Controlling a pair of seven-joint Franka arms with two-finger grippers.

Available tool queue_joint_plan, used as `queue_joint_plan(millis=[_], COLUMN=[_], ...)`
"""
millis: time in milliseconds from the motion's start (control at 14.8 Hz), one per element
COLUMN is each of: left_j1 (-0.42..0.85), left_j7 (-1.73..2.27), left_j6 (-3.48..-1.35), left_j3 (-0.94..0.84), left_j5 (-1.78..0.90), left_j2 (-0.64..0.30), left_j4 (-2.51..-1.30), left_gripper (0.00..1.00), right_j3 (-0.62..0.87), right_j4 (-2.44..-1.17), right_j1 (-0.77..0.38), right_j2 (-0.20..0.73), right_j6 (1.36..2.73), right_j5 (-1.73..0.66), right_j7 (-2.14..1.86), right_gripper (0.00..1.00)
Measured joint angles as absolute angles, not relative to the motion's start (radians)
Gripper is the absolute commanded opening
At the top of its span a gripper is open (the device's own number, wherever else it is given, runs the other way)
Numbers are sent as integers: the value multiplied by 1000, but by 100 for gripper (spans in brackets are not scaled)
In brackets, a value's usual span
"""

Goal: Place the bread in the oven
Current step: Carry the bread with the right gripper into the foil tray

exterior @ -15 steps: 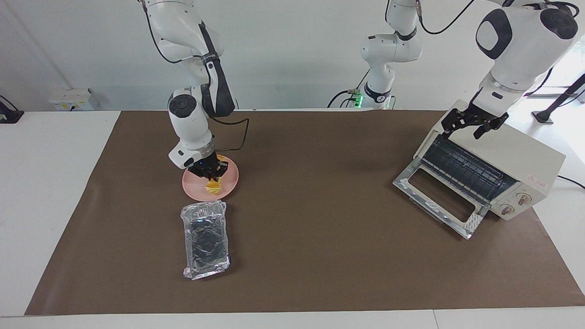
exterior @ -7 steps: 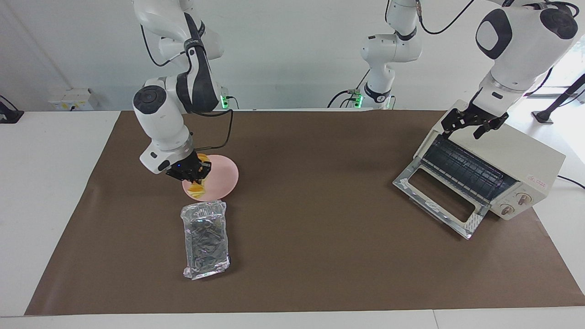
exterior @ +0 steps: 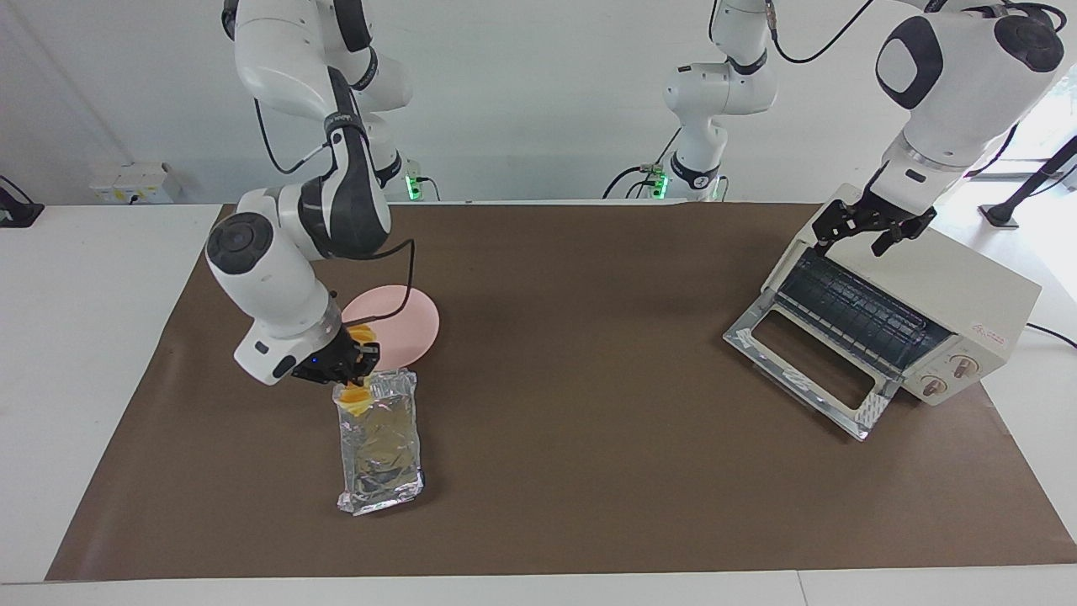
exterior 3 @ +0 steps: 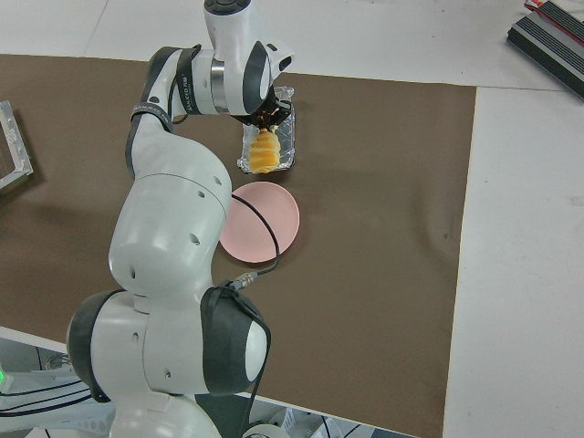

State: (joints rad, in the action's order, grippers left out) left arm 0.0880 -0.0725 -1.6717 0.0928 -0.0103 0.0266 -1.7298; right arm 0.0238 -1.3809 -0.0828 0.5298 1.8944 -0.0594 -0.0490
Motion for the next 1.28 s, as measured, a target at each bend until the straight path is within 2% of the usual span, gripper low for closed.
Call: queue_joint_plan(millis=[135,405,877,944,1012,1079,1147,1282], left_j1=[88,88,88,88,88,88,88,88], left_j7=[-73,-73,-73,-73,-73,-73,-73,-73], left_j6=[-1672,-1672,-1672,-1672,-1672,-1672,-1672,-1672], left_j3=[93,93,93,93,93,93,93,93], left_j5=[-10,-10,-10,-10,-10,-10,-10,-10], left_j2=[27,27,27,27,27,27,27,27], left_j4=[-1730,-1730,-1730,-1730,-1730,-1730,-1730,-1730], left_gripper=[100,100,100,100,100,100,100,100], right_j3=[24,24,26,26,26,26,26,25], right_j4=[-1270,-1169,-1143,-1142,-1141,-1141,-1141,-1139], right_j1=[-87,-99,-105,-108,-111,-112,-112,-110], right_j2=[630,747,803,803,803,803,803,802], right_j6=[1890,1923,2020,2024,2024,2024,2024,2016], right_j5=[-59,-53,-54,-56,-57,-57,-57,-57], right_j7=[-49,-50,-50,-50,-50,-50,-50,-50], right_gripper=[0,0,0,13,51,78,92,93])
